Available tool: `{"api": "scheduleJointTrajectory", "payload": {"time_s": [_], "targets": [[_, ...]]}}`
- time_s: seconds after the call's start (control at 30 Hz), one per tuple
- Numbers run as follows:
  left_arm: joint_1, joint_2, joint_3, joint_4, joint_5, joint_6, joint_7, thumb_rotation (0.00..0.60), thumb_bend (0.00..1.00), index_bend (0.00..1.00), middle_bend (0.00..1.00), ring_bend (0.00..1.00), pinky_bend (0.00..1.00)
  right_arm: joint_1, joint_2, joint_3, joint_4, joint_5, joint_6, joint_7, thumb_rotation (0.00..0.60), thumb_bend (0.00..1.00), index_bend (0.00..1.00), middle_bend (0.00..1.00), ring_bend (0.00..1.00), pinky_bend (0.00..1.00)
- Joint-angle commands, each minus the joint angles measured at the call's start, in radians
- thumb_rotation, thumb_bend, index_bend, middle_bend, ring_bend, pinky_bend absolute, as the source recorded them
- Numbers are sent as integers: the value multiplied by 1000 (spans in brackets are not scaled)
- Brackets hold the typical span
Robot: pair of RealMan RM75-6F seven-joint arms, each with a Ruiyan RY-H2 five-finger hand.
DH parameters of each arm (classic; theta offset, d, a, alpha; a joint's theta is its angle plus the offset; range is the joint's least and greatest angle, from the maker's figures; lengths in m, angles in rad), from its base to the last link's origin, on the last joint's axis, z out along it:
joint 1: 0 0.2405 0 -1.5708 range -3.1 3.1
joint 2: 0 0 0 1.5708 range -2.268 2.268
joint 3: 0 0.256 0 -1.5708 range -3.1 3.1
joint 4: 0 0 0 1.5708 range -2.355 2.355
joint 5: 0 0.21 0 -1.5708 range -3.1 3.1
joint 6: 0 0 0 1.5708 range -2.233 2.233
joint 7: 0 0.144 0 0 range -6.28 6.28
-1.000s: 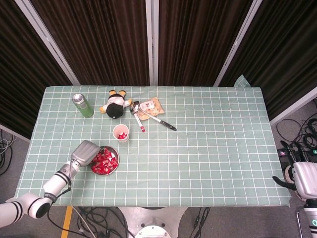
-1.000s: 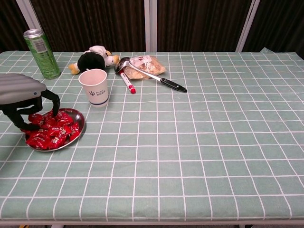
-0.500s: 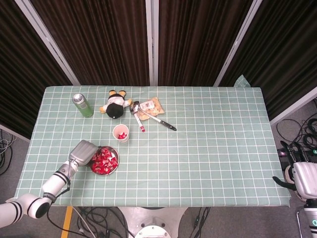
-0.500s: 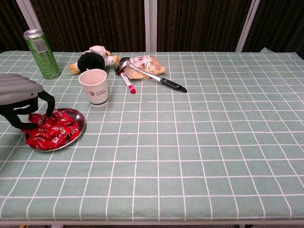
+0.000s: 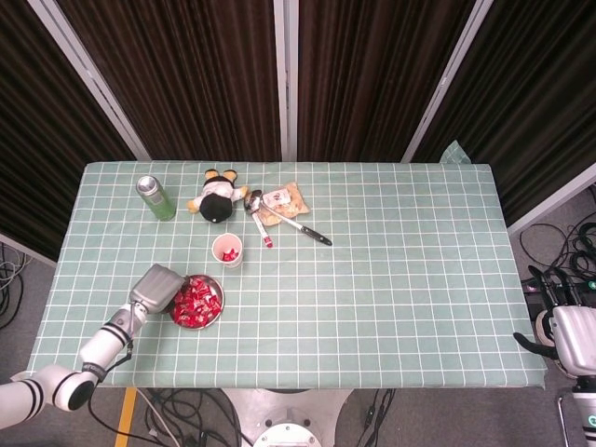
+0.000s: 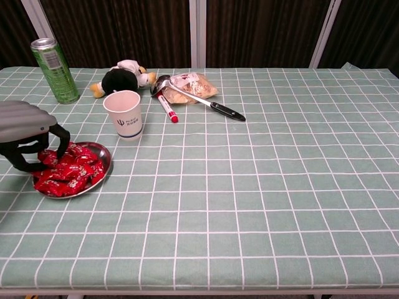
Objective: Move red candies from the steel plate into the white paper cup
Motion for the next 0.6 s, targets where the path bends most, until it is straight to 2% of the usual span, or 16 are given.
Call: {"api": "scheduleJointTrajectory", "payload": {"time_s": [0.03,0.27,0.6], "targets": [[0,-2,0,1,0,1,1,600,332,554,986,919,1000,0,1,0,-2,-1,0,-1,600,17,56,265,48,246],[2,-8,-1,-4,18,-1,-43,600,383,624,996,930,1000,-1,1,0,-3,1,1,-2,600,16,56,265,48,248],[-4,-11,-14,-11,45,-11,-159,600,480,660,1000,939,1000,0,-1,1,4,4,-2,6,600,17,56,265,48,249]]}}
